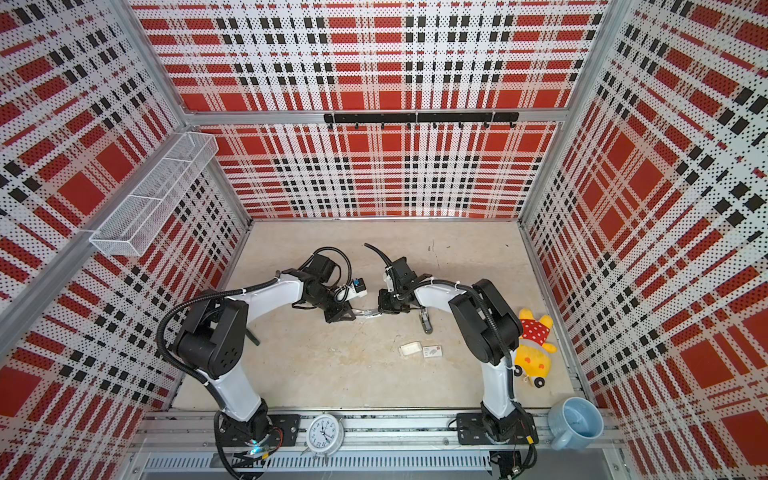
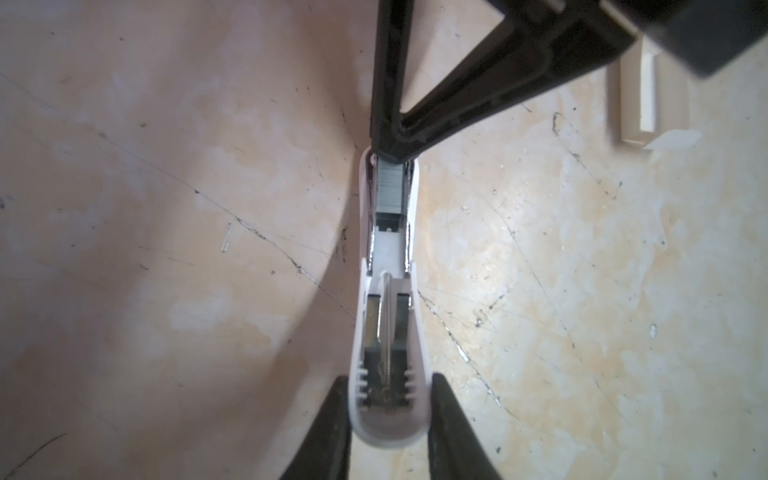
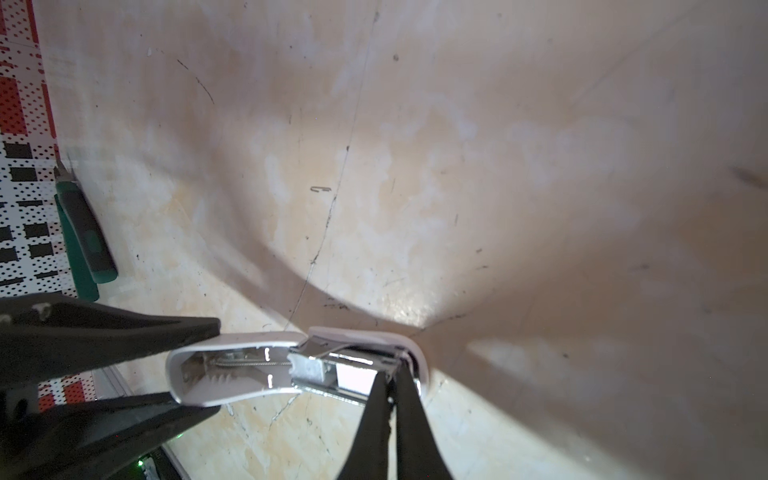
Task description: Load the staples into the stapler
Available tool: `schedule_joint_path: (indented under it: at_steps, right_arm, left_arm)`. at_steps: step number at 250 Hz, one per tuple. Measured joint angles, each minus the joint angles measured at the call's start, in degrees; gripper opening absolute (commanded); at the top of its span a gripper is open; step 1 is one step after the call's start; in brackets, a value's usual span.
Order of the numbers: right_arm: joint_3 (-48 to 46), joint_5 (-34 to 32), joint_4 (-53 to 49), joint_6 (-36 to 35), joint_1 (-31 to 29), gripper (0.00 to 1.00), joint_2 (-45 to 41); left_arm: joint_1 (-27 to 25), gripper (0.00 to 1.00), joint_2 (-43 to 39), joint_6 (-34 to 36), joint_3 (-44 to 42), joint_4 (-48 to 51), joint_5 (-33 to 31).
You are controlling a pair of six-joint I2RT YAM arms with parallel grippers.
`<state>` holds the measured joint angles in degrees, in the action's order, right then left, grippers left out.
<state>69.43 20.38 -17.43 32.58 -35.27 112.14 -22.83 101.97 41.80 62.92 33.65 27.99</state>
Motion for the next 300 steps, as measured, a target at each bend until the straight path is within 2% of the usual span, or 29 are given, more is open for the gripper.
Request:
schedule_joint_path:
  at_steps: [219,300]
  right_arm:
    - [1.99,-2.64,-2.97,-1.55,-0.5,0.07,0.61]
    - [2.01,-2.86,-2.95,-1.51,-0.5,0.07,0.63]
  left_arm:
    - [-2.56,0.26,-1.05,-3.48,1.05,-1.11,-3.04]
    - [-5.35,0.25,-1.11,-4.15,3.43,-1.11,-5.64]
